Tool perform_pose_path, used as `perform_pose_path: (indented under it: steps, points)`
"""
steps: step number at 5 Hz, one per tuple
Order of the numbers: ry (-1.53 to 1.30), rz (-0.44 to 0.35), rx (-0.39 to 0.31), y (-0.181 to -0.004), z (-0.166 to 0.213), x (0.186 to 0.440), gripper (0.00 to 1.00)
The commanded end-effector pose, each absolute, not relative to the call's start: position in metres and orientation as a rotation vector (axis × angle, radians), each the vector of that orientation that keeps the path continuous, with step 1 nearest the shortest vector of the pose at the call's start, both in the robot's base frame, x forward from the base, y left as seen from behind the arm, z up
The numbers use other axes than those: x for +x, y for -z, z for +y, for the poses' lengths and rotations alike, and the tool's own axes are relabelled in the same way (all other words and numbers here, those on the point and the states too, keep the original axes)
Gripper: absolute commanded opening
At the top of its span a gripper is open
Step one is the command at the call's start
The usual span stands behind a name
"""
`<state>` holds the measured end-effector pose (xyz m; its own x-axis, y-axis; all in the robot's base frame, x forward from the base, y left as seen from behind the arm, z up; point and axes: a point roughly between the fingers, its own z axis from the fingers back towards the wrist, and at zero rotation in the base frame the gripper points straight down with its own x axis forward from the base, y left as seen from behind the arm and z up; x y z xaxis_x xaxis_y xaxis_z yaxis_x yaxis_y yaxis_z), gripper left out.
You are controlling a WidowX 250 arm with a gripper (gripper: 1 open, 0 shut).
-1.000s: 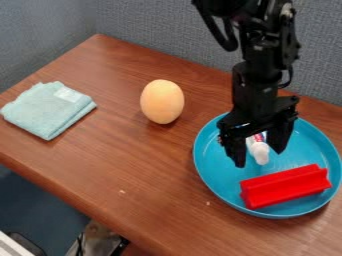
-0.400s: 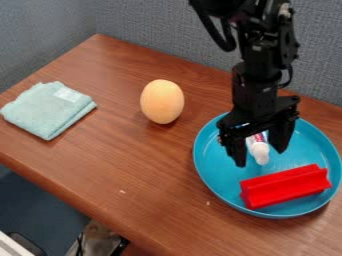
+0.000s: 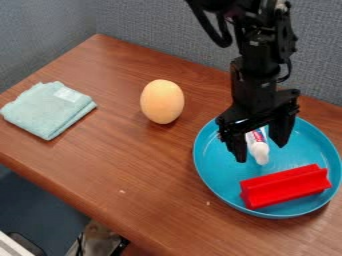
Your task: Move the toothpaste from the blue plate to the cloth on the left side of the table
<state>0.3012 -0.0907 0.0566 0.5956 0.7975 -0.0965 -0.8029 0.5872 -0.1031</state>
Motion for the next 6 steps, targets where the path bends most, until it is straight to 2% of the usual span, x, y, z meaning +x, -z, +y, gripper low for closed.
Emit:
perform_pose_path:
  steps: [1, 3, 6]
  points:
    - [-0.939, -0.017, -0.186, -0.073, -0.090, 0.306, 1.00]
    - [-0.932, -0.041, -0.187, -0.071, -0.092, 0.307, 1.00]
    - [-0.942, -0.054, -0.164, -0.055, -0.089, 0.317, 1.00]
